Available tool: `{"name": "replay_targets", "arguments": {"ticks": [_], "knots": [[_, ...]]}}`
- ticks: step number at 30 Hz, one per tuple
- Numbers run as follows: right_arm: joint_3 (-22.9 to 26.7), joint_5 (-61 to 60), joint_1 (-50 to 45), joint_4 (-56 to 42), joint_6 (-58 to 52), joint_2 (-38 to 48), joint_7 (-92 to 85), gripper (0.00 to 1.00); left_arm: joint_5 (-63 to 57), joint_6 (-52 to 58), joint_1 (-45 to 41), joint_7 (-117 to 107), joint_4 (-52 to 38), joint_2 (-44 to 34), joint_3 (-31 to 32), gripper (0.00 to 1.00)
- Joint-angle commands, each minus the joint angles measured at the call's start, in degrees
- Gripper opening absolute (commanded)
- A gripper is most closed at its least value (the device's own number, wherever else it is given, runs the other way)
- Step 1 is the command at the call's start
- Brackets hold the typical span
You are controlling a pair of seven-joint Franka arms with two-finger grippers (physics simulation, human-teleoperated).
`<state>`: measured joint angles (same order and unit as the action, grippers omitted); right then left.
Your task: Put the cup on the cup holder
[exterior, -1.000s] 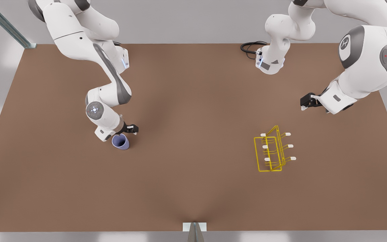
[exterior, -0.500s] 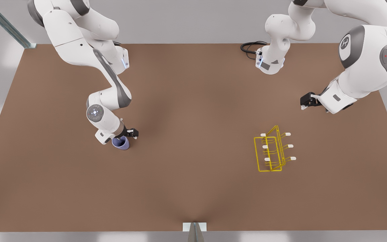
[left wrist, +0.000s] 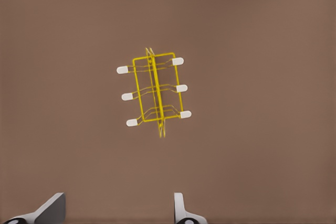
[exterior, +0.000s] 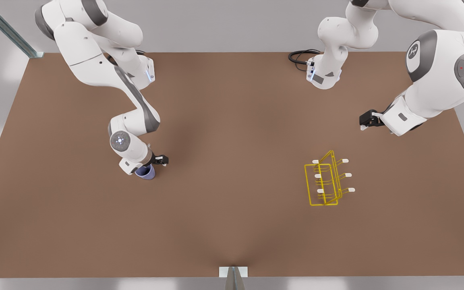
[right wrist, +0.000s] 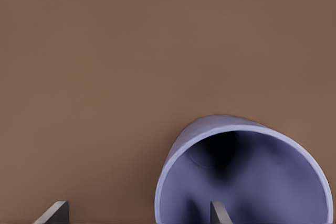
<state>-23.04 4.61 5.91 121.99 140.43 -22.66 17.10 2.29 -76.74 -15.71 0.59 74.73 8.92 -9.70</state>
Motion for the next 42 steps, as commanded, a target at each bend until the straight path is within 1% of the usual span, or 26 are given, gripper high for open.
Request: {"name": "replay_targets", "arguments": {"ticks": [1, 3, 4, 5, 6, 8, 12, 19, 20, 22, 24, 25, 26, 28, 29, 32, 34, 35, 37, 39, 42], "knots": [[0.01, -0.04, -0.02, -0.09, -0.07, -0.28, 0.65, 0.97, 0.0, 0.45, -0.02, 0.02, -0.03, -0.04, -0.06, 1.0], [0.01, -0.04, -0.02, -0.26, -0.24, -0.63, 0.57, 0.64, 0.09, 0.71, 0.06, 0.02, -0.03, -0.04, 0.03, 1.0], [0.09, -0.04, -0.02, -0.26, -0.24, -0.63, 0.57, 0.51, 0.17, 1.07, 0.06, 0.02, -0.03, -0.04, 0.03, 1.0], [0.1, 0.14, -0.02, -0.35, -0.24, -0.63, 0.57, 0.5, 0.17, 1.42, -0.02, 0.02, -0.03, -0.04, 0.03, 1.0], [0.1, 0.31, 0.07, -0.35, -0.24, -0.9, 0.57, 0.46, 0.17, 1.51, 0.06, 0.02, -0.03, -0.04, 0.03, 1.0], [0.1, 0.31, 0.16, -0.52, -0.33, -0.9, 0.57, 0.21, 0.17, 1.51, 0.06, 0.02, -0.03, -0.04, -0.06, 1.0], [0.01, 0.31, 0.6, -1.93, -2.35, -0.9, 0.57, 0.21, 0.17, 1.59, -0.02, 0.02, -0.03, -0.13, 0.03, 1.0], [-0.61, -0.91, 0.69, -9.13, -11.58, -0.81, 0.21, 0.21, 0.17, 1.68, -0.11, 0.02, -0.03, -0.13, -0.06, 1.0], [-0.7, -4.59, 0.16, -10.89, -13.24, -0.9, 0.21, 0.21, 0.17, 1.68, -0.29, 0.02, -0.03, -0.13, -0.06, 1.0], [-3.68, -16.19, -0.98, -15.63, -14.22, -2.74, -0.31, 0.21, 0.17, 1.68, -0.29, 0.02, -0.03, -0.13, -0.06, 1.0], [-3.77, -28.94, -6.52, -18.63, -14.22, -3.36, -0.4, 0.21, 0.17, 1.68, -0.37, 0.02, -0.03, -0.13, -0.06, 1.0], [-3.77, -32.02, -7.84, -21.16, -14.3, -4.58, -0.66, 0.21, 0.17, 1.68, -0.37, 0.02, -0.03, -0.13, -0.06, 1.0], [-4.82, -37.72, -7.93, -27.39, -16.84, -10.02, -5.57, 0.21, 0.17, 1.68, -0.37, 0.02, -0.03, -0.04, -0.06, 1.0], [-4.91, -44.59, -10.03, -36.1, -19.4, -16.7, -8.56, 0.21, 0.17, 1.59, -0.37, 0.02, -0.03, -0.04, -0.06, 1.0], [-4.83, -51.62, -10.65, -42.61, -24.23, -22.07, -13.67, 0.21, 0.17, 1.59, -0.29, 0.02, -0.03, -0.04, -0.06, 1.0], [-4.65, -59.8, -13.55, -55.0, -34.94, -33.41, -23.86, 0.21, 0.17, 1.59, -0.37, 0.02, -0.03, -0.04, -0.06, 1.0], [-4.13, -59.63, -15.48, -56.77, -45.13, -36.58, -33.77, 0.21, 0.17, 1.59, -0.37, -0.07, -0.03, 0.04, -0.06, 1.0], [-2.98, -59.54, -17.24, -56.69, -46.91, -37.02, -42.22, 0.21, 0.17, 1.59, -0.37, 0.02, -0.03, 0.04, -0.06, 1.0], [-2.98, -59.81, -18.65, -56.69, -47.09, -38.86, -52.59, 0.21, 0.17, 1.42, -0.37, 0.02, -0.03, 0.31, -0.06, 1.0], [-2.89, -61.21, -19.97, -56.86, -47.09, -40.62, -58.05, 0.21, 0.17, 1.42, -0.37, 0.02, -0.03, 0.31, -0.06, 1.0], [-1.57, -64.38, -24.36, -64.07, -46.91, -47.21, -63.07, 0.21, 0.17, 1.33, -0.37, 0.02, -0.03, 0.4, -0.06, 1.0]]}}
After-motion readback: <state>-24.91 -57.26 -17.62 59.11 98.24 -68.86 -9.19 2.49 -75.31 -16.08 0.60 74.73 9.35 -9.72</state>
